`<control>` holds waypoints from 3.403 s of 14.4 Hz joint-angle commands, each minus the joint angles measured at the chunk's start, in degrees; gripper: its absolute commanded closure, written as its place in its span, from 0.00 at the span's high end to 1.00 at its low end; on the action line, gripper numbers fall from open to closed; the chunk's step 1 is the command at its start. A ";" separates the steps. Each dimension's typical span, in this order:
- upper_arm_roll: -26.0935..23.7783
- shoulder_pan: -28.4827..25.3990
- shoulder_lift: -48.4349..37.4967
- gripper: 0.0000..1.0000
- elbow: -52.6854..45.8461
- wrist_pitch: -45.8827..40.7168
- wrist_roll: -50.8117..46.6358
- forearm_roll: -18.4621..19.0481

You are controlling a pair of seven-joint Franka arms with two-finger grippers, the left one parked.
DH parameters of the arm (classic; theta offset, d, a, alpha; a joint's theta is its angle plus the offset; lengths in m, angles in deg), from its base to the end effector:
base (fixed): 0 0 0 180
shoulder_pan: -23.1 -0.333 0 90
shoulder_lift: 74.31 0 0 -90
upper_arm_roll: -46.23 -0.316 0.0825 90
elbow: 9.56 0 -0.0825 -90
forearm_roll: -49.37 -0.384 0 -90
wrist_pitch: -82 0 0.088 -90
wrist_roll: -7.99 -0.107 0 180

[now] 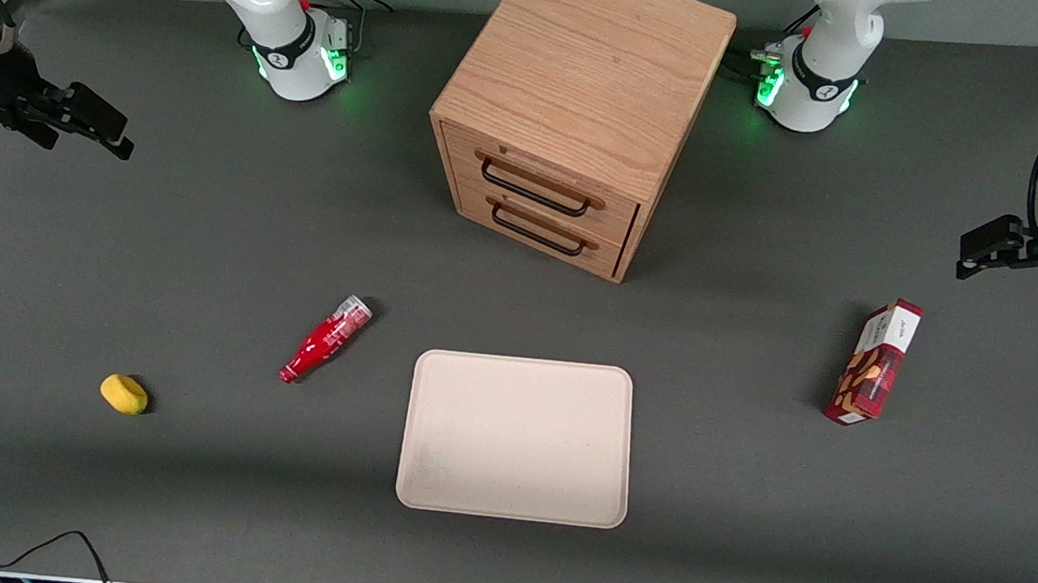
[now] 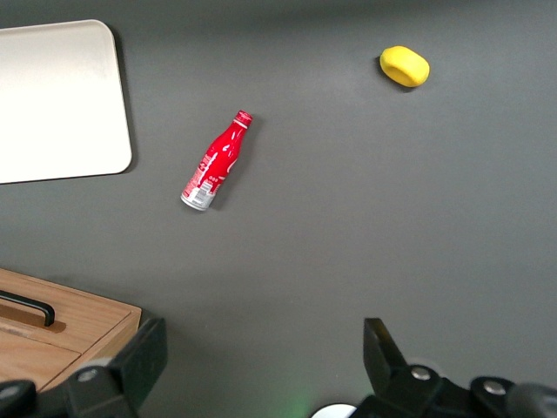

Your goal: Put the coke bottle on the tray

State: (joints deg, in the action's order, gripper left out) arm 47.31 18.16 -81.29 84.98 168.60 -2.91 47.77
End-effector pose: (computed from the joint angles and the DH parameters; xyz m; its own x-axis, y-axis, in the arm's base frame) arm 0.5085 0.0368 0.6470 0.9924 -0.1207 -0.0222 -0.1212 -0.9923 -0.0265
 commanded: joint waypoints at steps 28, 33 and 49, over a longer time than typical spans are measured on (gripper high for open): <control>-8.11 -1.13 38.52 1.00 13.12 46.98 -35.51 -2.27; -8.28 -1.13 39.23 1.00 14.88 48.84 -37.44 -2.19; -8.55 -0.86 31.34 0.00 8.57 34.64 -32.36 -1.40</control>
State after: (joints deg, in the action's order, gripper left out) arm 38.66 17.37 -44.64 95.69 210.42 -37.97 45.98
